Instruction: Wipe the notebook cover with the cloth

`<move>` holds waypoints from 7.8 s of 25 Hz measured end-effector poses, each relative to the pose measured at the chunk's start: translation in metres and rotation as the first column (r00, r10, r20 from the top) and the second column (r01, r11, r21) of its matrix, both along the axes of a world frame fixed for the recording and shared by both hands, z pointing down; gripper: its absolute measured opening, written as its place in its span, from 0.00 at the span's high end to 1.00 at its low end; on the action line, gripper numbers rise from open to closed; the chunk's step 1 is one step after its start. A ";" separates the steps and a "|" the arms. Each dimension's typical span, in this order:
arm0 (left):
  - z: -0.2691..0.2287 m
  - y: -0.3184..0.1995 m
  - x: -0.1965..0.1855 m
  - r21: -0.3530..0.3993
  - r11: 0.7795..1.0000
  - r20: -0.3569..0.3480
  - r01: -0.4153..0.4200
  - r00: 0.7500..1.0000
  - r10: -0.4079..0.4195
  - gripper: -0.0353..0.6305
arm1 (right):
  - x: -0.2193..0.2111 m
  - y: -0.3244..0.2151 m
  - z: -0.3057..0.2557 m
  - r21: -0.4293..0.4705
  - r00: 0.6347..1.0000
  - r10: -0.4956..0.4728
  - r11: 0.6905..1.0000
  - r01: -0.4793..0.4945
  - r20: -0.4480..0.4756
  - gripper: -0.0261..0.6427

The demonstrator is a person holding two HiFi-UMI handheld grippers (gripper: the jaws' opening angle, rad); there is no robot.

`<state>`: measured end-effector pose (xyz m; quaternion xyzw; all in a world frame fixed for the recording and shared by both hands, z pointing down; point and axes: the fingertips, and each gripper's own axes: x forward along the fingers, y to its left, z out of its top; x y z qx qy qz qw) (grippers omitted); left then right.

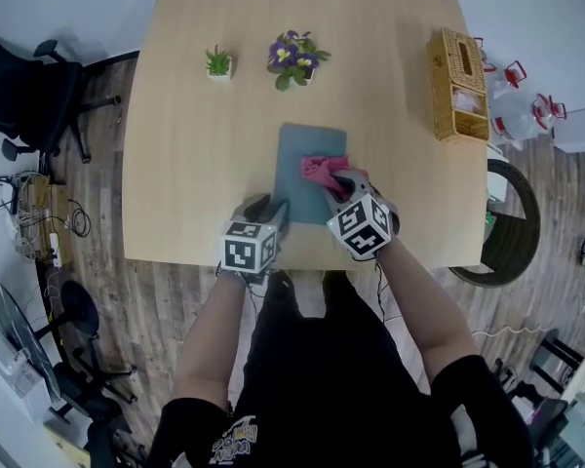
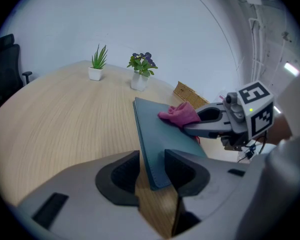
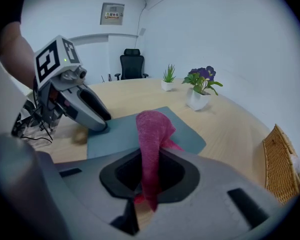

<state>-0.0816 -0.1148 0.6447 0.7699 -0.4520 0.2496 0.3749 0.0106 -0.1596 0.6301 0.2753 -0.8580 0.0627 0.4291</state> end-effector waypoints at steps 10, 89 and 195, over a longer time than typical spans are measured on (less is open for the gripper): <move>0.000 0.000 0.000 -0.005 1.000 -0.002 0.002 1.000 -0.002 0.72 | -0.010 0.047 0.002 -0.053 0.999 0.008 0.999 -0.005 0.045 0.86; 0.000 -0.002 -0.005 -0.060 0.998 -0.061 0.013 0.998 -0.017 0.77 | -0.061 -0.053 -0.008 -0.061 0.998 -0.044 0.997 0.047 0.036 0.86; 0.000 -0.002 -0.006 -0.083 0.997 -0.080 0.003 0.997 -0.010 0.79 | -0.096 0.024 0.001 -0.246 0.982 -0.119 0.957 0.153 0.145 0.87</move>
